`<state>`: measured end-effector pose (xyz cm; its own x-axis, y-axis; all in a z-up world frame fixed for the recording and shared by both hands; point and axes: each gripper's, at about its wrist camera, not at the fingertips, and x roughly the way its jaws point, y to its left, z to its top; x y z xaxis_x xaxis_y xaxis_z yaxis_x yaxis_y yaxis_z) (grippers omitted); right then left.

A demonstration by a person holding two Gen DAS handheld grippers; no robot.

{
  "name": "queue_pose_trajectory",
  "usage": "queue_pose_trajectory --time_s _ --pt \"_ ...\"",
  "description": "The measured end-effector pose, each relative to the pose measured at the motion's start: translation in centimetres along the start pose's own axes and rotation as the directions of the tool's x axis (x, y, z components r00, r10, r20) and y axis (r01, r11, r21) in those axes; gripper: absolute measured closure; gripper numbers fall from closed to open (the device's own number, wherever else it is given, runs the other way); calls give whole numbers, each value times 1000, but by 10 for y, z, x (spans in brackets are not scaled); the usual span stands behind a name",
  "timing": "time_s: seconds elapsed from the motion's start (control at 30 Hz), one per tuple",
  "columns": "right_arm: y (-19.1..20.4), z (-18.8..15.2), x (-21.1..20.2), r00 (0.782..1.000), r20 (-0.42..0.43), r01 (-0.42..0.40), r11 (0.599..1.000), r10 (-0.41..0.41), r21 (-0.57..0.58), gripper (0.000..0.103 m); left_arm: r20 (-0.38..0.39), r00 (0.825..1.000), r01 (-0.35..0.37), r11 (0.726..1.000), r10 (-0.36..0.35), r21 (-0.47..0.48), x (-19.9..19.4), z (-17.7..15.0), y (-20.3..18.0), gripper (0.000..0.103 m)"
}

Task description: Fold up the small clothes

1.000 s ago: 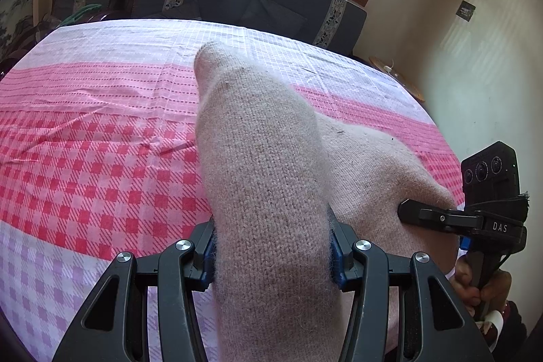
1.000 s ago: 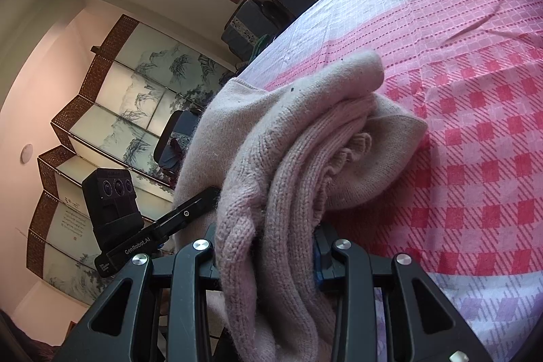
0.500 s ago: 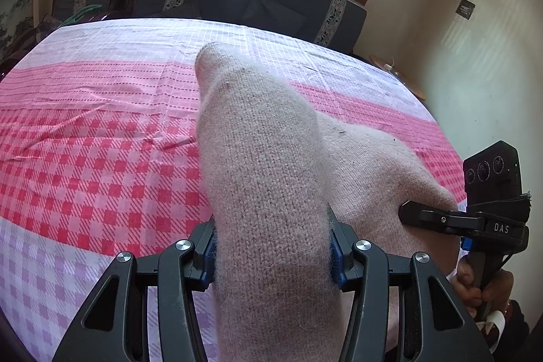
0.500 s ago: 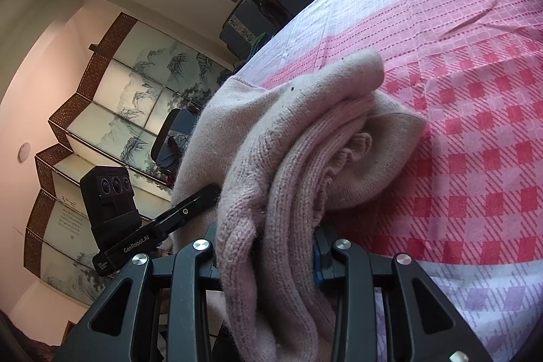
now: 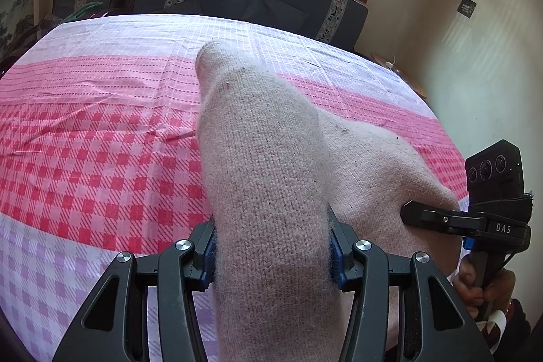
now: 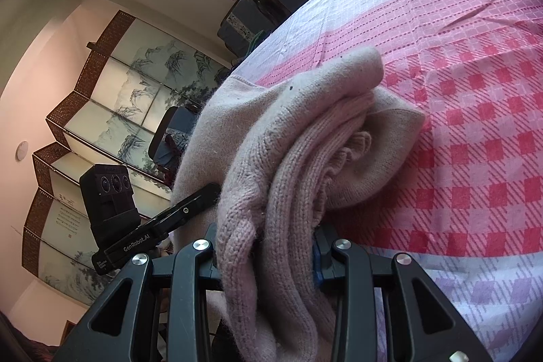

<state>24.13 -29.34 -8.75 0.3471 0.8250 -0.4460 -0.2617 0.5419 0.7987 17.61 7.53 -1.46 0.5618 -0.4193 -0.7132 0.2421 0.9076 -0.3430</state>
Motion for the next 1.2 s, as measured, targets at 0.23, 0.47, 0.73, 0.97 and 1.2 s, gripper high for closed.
queue_pose_trajectory --time_s 0.23,0.47,0.73,0.97,1.2 --pt "0 0 1 1000 -1 4 1000 -4 -2 71 -1 1000 0 1000 0 -5 0 -8 2 51" --pt "0 -1 1 1000 1 6 1000 -6 2 71 -2 1000 1 1000 -1 -8 0 -11 3 51" --pt "-1 -2 1 1000 -1 6 1000 -6 8 71 -4 1000 1 1000 -1 -13 1 -15 3 51" --pt "-3 -3 1 1000 -1 8 1000 -8 17 71 -5 1000 0 1000 0 -20 2 -22 4 51" --pt "-4 -5 2 1000 -3 15 1000 -15 19 71 -4 1000 -1 1000 1 -23 4 -24 3 50"
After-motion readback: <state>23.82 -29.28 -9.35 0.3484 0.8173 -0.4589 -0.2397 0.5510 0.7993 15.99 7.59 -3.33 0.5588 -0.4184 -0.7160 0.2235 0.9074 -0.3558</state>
